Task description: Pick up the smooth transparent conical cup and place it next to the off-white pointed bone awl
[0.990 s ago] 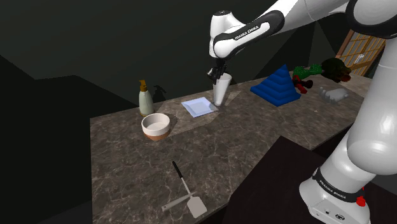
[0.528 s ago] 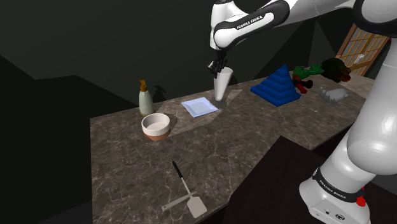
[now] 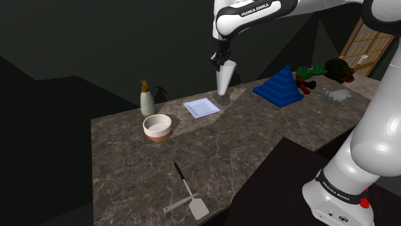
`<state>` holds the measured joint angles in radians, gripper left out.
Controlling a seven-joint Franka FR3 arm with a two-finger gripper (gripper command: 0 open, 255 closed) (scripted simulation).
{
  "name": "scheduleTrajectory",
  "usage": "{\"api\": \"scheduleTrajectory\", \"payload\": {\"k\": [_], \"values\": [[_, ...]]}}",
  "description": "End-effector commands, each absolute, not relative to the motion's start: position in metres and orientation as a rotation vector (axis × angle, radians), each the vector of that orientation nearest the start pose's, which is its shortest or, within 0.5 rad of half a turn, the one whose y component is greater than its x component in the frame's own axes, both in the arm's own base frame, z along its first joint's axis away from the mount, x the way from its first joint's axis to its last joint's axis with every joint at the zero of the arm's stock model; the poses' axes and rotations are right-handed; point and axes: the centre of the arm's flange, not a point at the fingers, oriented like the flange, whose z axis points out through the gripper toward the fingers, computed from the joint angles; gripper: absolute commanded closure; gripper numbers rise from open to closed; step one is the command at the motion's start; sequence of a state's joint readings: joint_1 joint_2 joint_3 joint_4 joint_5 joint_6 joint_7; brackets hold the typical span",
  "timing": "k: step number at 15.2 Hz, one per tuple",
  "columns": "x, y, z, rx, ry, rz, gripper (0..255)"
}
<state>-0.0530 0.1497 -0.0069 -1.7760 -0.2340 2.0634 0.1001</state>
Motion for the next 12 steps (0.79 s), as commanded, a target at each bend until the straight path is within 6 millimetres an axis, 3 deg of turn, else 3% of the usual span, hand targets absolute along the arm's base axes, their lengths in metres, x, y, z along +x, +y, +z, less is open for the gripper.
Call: {"api": "scheduleTrajectory", "payload": {"k": [1, 12], "values": [[0.617, -0.050, 0.496, -3.343, 0.106, -0.239, 255], [0.617, -0.050, 0.550, -3.343, 0.106, -0.239, 255]]}}
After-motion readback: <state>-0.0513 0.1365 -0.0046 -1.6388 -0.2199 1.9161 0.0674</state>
